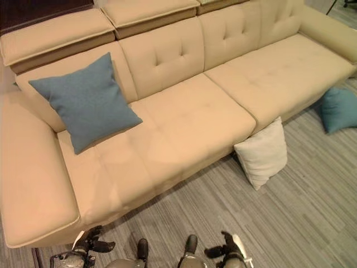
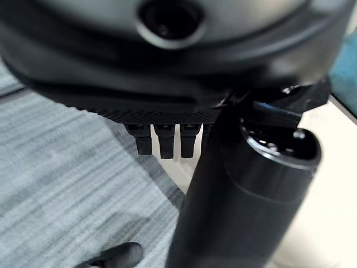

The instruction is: Pick up all the scattered cushions and arrange them neatly on the sofa.

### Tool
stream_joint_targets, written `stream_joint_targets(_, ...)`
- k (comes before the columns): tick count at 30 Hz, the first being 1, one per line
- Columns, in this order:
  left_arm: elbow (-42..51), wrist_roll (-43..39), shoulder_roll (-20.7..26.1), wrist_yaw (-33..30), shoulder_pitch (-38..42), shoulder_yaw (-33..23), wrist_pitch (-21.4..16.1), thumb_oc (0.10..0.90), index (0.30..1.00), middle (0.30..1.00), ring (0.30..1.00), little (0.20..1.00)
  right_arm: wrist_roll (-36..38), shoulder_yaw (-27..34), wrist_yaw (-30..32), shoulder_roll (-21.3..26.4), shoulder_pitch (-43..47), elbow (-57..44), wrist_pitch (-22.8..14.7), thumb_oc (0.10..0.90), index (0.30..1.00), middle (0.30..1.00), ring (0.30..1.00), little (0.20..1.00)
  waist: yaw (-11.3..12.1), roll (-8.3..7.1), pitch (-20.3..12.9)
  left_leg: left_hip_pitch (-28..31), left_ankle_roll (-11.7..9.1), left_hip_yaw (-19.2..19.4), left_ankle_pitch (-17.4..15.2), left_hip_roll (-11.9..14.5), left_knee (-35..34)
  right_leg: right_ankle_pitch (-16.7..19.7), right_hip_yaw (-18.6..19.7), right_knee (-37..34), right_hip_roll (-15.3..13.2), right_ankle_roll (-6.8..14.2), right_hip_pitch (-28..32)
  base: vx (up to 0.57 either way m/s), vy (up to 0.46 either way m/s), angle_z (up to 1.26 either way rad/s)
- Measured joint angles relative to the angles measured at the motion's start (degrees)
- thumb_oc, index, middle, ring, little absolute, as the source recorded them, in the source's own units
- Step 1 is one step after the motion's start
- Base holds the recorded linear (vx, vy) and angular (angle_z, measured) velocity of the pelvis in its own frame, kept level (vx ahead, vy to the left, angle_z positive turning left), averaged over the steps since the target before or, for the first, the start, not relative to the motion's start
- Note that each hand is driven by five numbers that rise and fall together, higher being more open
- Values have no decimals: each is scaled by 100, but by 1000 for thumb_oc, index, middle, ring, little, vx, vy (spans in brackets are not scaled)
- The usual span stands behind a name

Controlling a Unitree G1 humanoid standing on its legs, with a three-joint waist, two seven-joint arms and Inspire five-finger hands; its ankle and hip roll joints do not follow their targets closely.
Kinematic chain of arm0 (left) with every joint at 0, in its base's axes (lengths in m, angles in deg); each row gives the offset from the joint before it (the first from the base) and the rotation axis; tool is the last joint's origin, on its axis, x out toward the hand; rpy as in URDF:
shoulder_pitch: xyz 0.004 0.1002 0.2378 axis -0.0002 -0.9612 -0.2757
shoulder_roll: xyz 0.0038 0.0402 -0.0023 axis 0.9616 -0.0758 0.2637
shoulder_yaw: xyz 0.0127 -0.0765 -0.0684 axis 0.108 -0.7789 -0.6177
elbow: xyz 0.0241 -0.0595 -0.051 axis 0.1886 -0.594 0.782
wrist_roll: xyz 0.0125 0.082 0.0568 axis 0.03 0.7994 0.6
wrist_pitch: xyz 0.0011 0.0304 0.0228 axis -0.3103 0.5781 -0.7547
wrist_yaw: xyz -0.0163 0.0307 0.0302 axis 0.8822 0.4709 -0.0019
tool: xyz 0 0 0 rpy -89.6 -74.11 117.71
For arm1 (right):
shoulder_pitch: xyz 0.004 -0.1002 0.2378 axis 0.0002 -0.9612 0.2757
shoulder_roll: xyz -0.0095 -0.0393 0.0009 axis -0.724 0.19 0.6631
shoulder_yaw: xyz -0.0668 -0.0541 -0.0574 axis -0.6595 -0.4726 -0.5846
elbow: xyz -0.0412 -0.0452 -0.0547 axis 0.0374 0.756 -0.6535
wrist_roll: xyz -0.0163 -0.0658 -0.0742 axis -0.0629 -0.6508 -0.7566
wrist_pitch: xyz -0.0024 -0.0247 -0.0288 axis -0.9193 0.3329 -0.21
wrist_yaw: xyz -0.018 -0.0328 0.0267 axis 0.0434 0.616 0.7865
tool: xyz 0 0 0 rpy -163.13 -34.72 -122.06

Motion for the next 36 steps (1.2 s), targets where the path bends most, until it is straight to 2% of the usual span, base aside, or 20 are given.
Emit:
stream_joint_targets(2,-133,10,30,12,-70,-2,20,800,900,900,900,900,-8,-18,7,23,-19,4,4,800,900,900,900,900,150,-72,-38,-21,-68,370,41,125,-2,-466,-586,172,-140,-64,168,-119,-143,-83)
stream_joint_targets(3,-143,11,67,14,-151,0,38,800,900,900,900,900,-14,-31,2,-4,12,-40,-8,800,900,900,900,900,302,-224,-118,-72,-110,432,50,110,43,-332,-700,-474,-68,-297,358,-86,-150,-103)
stream_joint_targets(4,-147,11,-16,6,-184,-7,57,800,900,900,900,900,-23,-30,12,35,74,-53,-6,800,900,900,900,900,308,-124,-112,-86,-109,359,82,204,84,-108,-666,-749,125,-400,504,-9,-138,-69)
stream_joint_targets(6,-139,5,-63,11,-244,-48,30,800,900,900,900,900,-22,-39,23,78,39,-130,-8,800,900,900,900,900,306,-144,-182,-120,-153,207,130,366,368,115,-417,-1349,435,-591,752,1,-138,-53)
stream_joint_targets(8,-136,22,-48,3,-251,-97,36,800,900,900,900,900,-22,-147,38,155,54,-180,-9,800,900,900,900,900,278,-190,-245,-305,-206,164,126,435,638,222,-333,-1543,493,-677,789,-11,-105,-44)
stream_joint_targets(11,-70,110,-129,10,-151,-39,35,800,900,900,900,900,-18,-185,48,372,-56,-295,-2,800,900,900,900,900,76,-80,-311,-360,-421,-122,277,453,802,245,-330,-1613,535,-716,818,-25,-46,1)
stream_joint_targets(13,-19,105,-126,-1,-64,-32,32,800,900,900,900,900,-15,-189,72,321,-79,-314,-2,800,900,900,900,900,96,-203,-241,-502,-451,-202,249,417,1280,342,-143,-1777,554,-793,908,3,-29,-36)
stream_joint_targets(14,21,99,-114,-8,-8,-13,30,800,900,900,900,900,-12,-193,77,267,-21,-306,-1,800,900,900,900,900,142,-301,-186,-652,-576,-426,101,388,1499,396,-1,-1835,495,-848,932,20,-30,-81)
stream_joint_targets(15,96,107,-123,-5,-3,28,25,800,900,900,900,900,-13,-212,73,245,-38,-307,-8,800,900,900,900,900,241,-372,-187,-570,-729,-927,-26,223,1237,429,240,-1873,482,-872,912,24,-31,-94)
stream_joint_targets(17,87,114,-262,3,109,205,26,800,900,900,900,900,-13,-199,131,247,19,-248,-13,800,900,900,900,900,298,-373,-195,-606,-736,-2148,3,-286,873,577,570,-2072,550,-846,915,44,17,-102)
stream_joint_targets(18,91,114,-268,23,126,242,25,800,900,900,900,900,-12,-199,134,252,57,-203,-13,800,900,900,900,900,275,-327,-221,-659,-820,-2058,141,-320,849,630,601,-2132,621,-807,928,52,36,-63)
stream_joint_targets(20,57,119,-277,19,179,249,34,800,900,900,900,900,-16,-199,143,236,-39,-69,2,800,900,900,900,900,75,-279,-291,-555,-617,-1781,77,-270,721,654,677,-2268,729,-730,1004,34,70,-20)
stream_joint_targets(22,66,120,-265,12,166,264,33,800,900,900,900,900,-14,-157,148,238,-50,13,33,800,900,900,900,900,126,-292,-303,-311,-473,-1620,-31,-162,342,682,946,-2239,792,-593,919,17,75,-66)
stream_joint_targets(24,53,121,-225,18,265,264,63,800,900,900,900,900,-9,-121,160,186,-67,49,55,800,900,900,900,900,26,-408,-309,-264,-459,-1364,-33,-271,263,835,1111,-2267,703,-528,815,-3,79,-74)
stream_joint_targets(26,95,121,-211,13,174,260,66,800,900,900,900,900,-8,-124,153,108,-47,32,89,800,900,900,900,900,115,-412,-319,-188,-353,-1064,-91,-280,249,835,1383,-2186,652,-457,728,-57,40,-77)
stream_joint_targets(28,132,116,-159,9,241,257,61,800,900,900,900,900,-13,-159,148,-1,10,29,104,800,900,900,900,900,150,-421,-269,-193,-245,-713,-133,-279,327,995,1330,-1982,554,-399,501,-42,-5,-116)
stream_joint_targets(29,119,114,-65,6,292,247,64,800,900,900,900,900,-24,-300,125,-63,276,18,103,800,900,900,900,900,345,-348,-183,-217,-156,-264,-177,-131,359,915,730,-1424,500,-51,3,42,-59,-147)
stream_joint_targets(31,84,113,-36,-7,291,160,105,800,900,900,900,900,-32,-358,122,-101,319,-11,102,800,900,900,900,900,406,-311,-153,-137,-42,-53,-285,-142,377,746,-245,-1015,36,49,-66,106,-53,-92)
stream_joint_targets(33,104,110,2,-13,270,61,97,800,900,900,900,900,-60,-360,116,-147,275,-3,108,800,900,900,900,900,426,-294,-140,-18,-62,-32,-370,-148,313,729,-499,-893,-364,77,59,164,-55,-25)
stream_joint_targets(36,58,107,140,-28,204,11,144,800,900,900,900,900,-90,-346,116,-193,247,-73,108,800,900,900,900,900,385,-331,-140,77,-140,-48,-342,-130,155,741,-409,-1171,-635,108,71,214,-133,-21)
